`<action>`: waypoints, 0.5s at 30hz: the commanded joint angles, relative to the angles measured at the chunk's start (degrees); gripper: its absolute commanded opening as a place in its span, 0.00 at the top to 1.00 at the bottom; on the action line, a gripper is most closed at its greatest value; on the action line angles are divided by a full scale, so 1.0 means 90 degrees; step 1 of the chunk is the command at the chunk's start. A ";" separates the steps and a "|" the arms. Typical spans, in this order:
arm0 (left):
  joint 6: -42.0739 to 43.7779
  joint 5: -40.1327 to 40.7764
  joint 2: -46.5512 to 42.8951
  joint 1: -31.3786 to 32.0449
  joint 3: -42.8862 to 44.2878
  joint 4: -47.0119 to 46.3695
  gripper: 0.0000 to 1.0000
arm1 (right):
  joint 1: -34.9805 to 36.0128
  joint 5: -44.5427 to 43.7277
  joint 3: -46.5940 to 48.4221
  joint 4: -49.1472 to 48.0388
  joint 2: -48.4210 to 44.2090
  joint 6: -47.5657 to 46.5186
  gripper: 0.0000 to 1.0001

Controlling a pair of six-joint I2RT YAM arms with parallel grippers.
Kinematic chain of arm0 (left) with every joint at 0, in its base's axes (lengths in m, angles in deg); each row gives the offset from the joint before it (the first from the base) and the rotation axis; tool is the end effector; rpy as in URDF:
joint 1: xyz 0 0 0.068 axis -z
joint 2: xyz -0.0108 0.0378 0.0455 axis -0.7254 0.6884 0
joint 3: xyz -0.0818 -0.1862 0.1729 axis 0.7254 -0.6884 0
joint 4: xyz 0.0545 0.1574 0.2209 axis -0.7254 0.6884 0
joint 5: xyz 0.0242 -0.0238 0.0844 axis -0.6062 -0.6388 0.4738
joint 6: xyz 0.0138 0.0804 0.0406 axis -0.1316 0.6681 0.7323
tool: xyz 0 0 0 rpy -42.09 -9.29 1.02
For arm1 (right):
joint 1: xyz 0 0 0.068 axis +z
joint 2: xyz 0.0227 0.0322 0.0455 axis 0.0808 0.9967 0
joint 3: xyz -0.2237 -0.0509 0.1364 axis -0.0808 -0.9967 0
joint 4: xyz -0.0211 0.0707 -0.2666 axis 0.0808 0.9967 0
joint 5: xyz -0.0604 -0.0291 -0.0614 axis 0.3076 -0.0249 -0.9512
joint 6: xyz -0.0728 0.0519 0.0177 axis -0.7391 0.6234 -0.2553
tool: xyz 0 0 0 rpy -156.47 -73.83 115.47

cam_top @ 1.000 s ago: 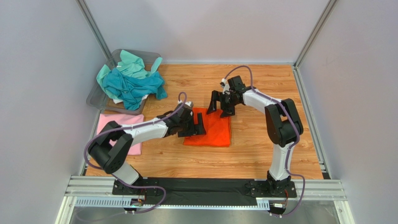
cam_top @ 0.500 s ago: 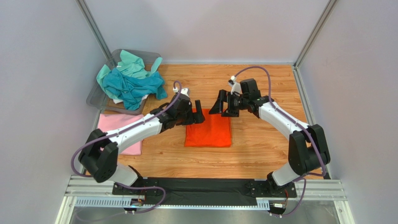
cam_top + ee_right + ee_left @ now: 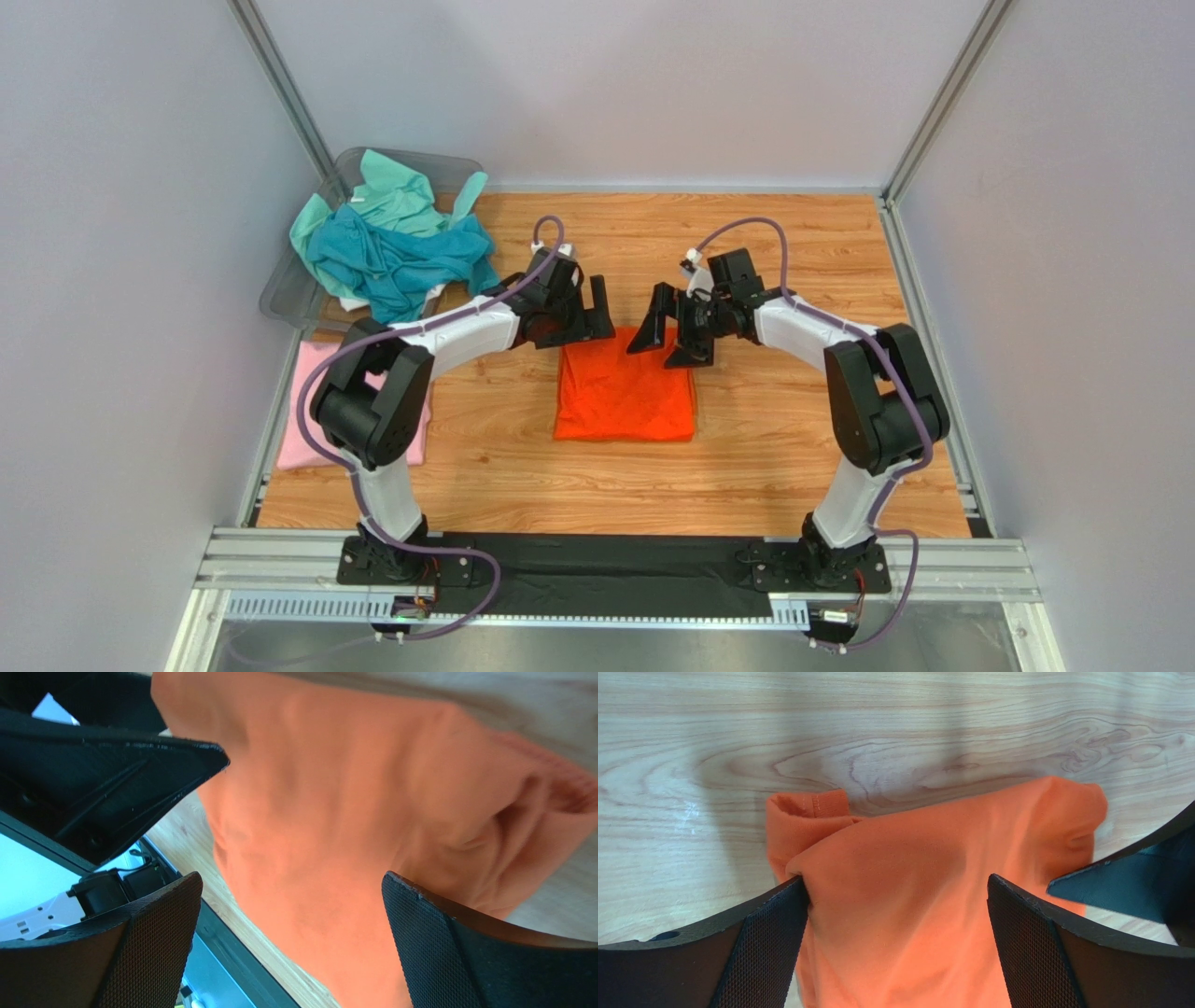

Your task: Fold and stack the t-shirts

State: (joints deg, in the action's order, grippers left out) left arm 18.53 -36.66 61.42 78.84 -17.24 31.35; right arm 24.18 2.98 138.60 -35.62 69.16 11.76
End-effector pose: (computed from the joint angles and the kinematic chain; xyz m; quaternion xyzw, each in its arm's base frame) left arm 0.3612 -0.2338 0.1429 -0.0474 0.9330 -0.2276 0.2747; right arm 0.3470 0.1755 0.1313 -0.0178 0.9131 0.3888 0.1212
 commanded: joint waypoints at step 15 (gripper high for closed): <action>0.0008 -0.0174 0.0910 -0.0243 0.0512 0.0155 0.01 | -0.0424 0.0238 0.0294 -0.0320 0.0935 -0.0092 0.00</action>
State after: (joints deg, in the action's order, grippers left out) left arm 18.36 -38.03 68.52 76.85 -12.76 31.26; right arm 20.56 6.43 140.55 -37.63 75.87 11.78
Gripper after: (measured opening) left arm 0.993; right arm 0.998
